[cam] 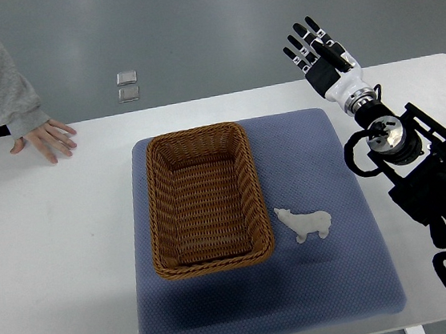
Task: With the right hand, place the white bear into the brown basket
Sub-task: 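Swing the right hand over the mat toward the white bear figurine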
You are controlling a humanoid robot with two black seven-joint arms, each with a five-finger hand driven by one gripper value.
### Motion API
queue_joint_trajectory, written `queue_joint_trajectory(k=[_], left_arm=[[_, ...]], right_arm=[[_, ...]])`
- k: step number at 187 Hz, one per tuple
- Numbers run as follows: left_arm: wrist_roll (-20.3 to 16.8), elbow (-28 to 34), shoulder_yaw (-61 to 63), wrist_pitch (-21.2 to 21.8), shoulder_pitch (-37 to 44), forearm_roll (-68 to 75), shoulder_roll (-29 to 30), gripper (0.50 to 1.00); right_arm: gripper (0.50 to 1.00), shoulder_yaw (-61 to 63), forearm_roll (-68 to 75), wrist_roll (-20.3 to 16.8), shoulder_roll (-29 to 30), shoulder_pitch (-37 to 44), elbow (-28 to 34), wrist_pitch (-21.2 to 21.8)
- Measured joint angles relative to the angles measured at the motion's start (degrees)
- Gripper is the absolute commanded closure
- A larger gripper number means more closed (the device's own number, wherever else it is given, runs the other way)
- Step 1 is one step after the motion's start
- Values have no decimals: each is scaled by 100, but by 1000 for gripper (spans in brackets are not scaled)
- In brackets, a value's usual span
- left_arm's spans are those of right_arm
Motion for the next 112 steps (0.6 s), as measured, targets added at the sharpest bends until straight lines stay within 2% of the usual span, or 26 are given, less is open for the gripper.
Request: queue_joint_trajectory(k=[69,112], left_arm=[[0,3,-7,0,0,-1,0,500],[0,-12,-7,0,0,-4,0,500]], right_arm=[[576,-320,-11,-13,-76,49,51,17],[577,-1172,-487,-255,-900,352,498,59]])
